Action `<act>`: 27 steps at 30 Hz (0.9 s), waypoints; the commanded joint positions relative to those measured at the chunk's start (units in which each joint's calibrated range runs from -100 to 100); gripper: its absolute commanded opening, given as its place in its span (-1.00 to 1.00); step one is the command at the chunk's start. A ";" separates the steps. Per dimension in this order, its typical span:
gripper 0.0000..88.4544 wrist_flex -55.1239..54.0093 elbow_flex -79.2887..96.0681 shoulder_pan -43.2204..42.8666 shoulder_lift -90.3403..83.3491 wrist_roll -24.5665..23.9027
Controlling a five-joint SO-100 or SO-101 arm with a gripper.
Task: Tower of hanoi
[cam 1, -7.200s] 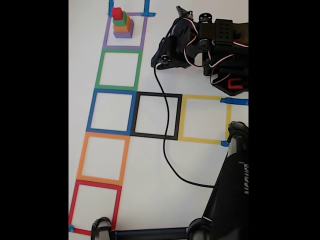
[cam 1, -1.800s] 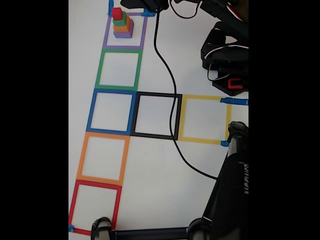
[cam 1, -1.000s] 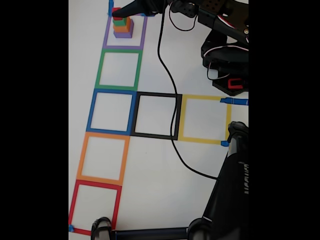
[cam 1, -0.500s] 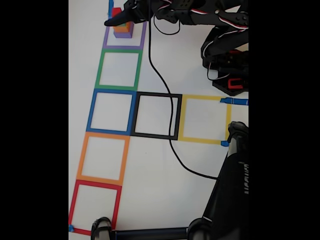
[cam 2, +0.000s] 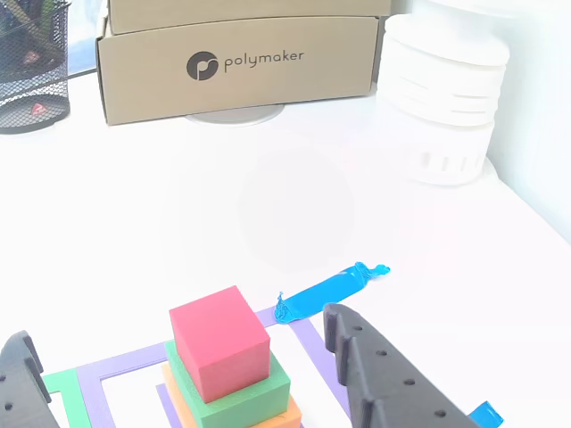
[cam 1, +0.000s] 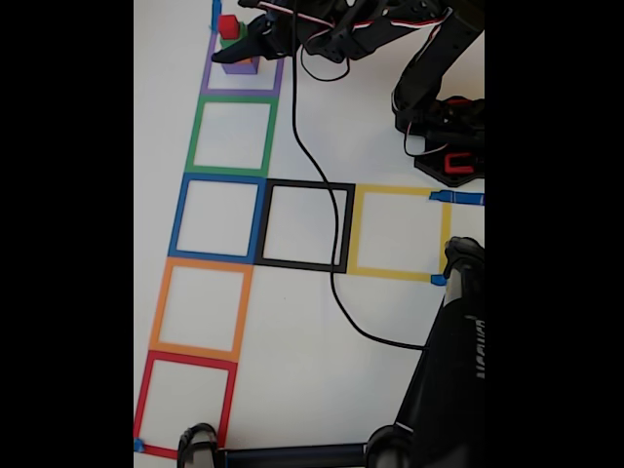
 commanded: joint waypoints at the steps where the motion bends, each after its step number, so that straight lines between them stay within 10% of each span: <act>1: -0.15 -2.18 -3.68 1.09 1.40 0.00; 27: -0.22 -16.11 -6.68 -2.65 16.66 0.00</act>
